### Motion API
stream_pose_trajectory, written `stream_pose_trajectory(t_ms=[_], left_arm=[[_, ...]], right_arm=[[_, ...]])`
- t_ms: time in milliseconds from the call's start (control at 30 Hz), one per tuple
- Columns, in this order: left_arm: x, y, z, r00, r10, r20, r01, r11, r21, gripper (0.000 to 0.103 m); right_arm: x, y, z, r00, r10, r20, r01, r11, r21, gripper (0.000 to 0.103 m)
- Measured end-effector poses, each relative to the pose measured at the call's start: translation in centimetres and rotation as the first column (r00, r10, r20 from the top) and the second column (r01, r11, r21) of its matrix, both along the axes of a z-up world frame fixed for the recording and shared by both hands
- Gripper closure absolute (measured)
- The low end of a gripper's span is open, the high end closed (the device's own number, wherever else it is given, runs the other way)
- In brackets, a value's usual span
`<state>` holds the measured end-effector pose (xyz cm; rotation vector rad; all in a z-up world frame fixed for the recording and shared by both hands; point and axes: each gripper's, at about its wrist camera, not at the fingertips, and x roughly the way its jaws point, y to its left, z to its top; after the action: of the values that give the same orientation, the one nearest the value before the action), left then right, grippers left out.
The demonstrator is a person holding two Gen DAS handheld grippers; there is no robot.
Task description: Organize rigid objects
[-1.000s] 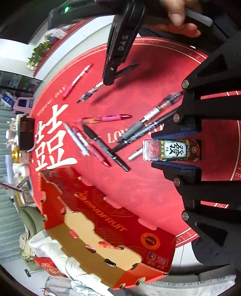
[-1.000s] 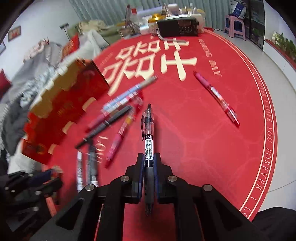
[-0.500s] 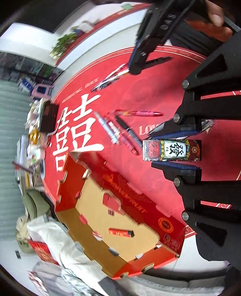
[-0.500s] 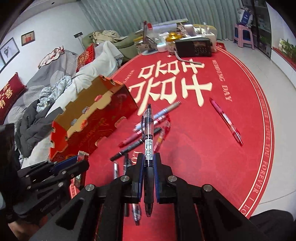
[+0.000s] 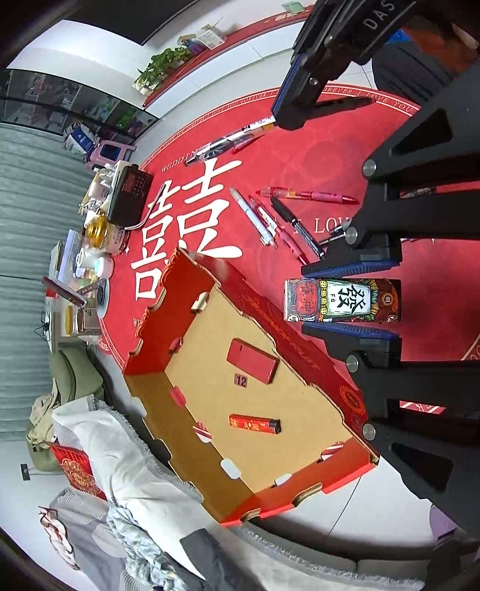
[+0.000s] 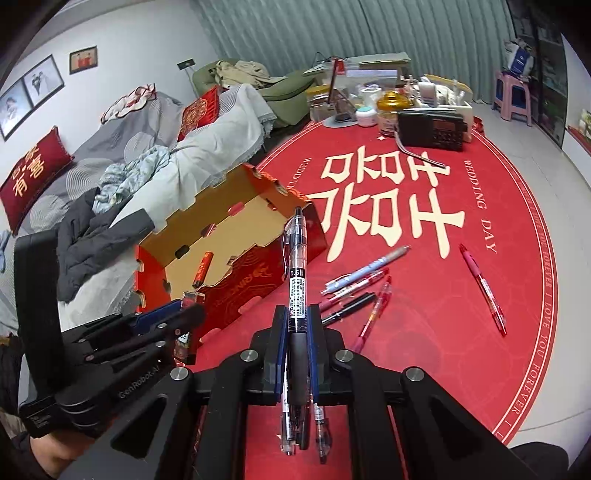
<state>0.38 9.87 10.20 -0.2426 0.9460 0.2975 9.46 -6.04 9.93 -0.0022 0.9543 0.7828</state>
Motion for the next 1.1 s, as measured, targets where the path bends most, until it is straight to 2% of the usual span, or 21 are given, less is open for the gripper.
stream_pose_trajectory(t_ms=[233,767,1100], left_arm=[[-0.5,0.7,0.4,1.000,0.022,0.008,-0.022,0.997,0.079,0.078],[-1.7,5.7,0.5,0.992,0.124,0.013,-0.125,0.988,0.090,0.078],[-1.6,7.7,0.4,0.989,0.150,0.008,-0.150,0.986,0.075,0.078]], right_arm=[[-1.0,2.9,0.0,0.999,0.053,0.012,-0.052,0.998,-0.040,0.092],[-1.2,8.5,1.6,0.989,0.136,0.060,-0.132,0.989,-0.071,0.092],[-1.1,11.7,2.3,0.981,0.174,0.087,-0.166,0.982,-0.090,0.092]])
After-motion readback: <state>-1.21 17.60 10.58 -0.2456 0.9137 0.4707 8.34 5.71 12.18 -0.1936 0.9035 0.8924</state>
